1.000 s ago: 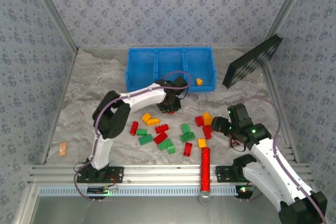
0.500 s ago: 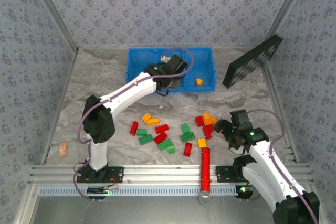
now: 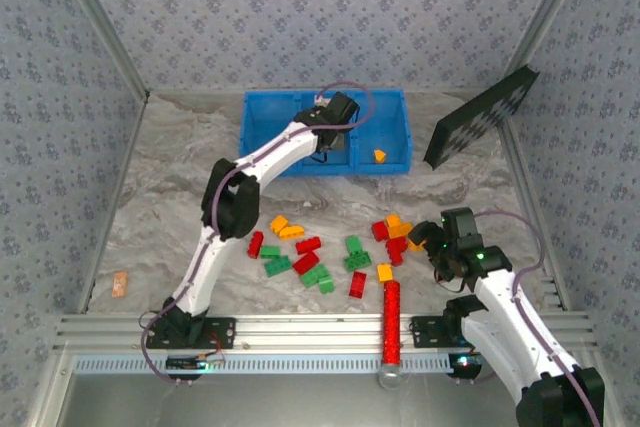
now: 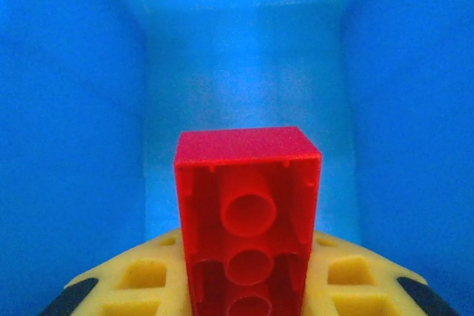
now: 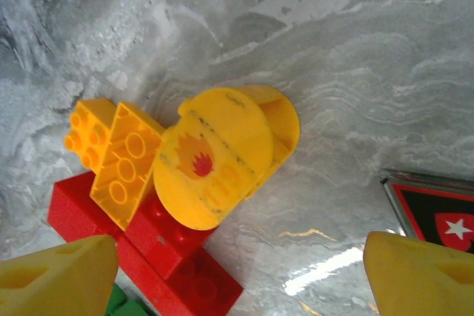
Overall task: Sort the legos into containers by color
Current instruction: Place the lego in the container.
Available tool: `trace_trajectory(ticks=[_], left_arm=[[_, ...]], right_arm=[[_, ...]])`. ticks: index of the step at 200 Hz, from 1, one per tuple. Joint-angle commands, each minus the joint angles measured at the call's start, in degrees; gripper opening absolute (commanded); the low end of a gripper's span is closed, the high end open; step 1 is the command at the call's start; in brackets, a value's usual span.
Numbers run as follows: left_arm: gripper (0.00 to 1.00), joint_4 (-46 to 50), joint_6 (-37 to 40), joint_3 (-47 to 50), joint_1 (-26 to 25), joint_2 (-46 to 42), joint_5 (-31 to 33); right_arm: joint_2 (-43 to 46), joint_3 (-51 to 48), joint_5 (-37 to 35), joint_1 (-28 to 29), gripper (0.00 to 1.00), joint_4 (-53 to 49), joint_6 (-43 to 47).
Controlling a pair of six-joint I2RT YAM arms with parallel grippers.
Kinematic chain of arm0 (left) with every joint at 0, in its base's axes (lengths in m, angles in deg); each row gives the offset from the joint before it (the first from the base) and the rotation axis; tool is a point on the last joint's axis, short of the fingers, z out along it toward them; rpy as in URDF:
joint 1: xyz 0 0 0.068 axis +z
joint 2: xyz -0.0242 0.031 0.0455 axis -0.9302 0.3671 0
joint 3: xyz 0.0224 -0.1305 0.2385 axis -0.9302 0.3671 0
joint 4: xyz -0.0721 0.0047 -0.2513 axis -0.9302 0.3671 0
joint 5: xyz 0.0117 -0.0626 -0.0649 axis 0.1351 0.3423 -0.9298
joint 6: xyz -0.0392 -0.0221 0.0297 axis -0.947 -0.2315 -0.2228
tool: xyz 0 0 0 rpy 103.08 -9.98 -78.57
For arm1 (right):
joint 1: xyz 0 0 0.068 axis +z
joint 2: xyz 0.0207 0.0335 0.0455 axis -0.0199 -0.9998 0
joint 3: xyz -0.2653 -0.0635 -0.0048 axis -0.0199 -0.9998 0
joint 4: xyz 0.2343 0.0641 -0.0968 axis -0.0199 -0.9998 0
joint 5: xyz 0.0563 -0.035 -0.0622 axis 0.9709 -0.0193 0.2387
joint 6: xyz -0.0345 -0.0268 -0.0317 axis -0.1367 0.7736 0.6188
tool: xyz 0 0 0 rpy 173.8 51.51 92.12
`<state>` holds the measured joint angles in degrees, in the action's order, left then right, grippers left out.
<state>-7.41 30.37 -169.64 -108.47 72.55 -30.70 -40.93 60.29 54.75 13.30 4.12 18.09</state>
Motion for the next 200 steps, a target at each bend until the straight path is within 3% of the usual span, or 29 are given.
trace_trajectory(ticks=[1,145,200], left_arm=[[0.09,3.0,1.6,-7.9,0.3,3.5,-1.7],[0.12,4.4,-2.1,-12.0,1.9,10.7,-8.2],[0.28,6.6,-3.6,-13.2,2.2,12.2,-8.5]], right_arm=[[0.3,-0.5,-0.2,-0.6,0.87,1.1,-3.0],[-10.5,2.4,-0.1,-5.2,0.82,8.4,-7.7],[-19.4,4.2,2.1,-5.4,0.81,10.2,-9.7]])
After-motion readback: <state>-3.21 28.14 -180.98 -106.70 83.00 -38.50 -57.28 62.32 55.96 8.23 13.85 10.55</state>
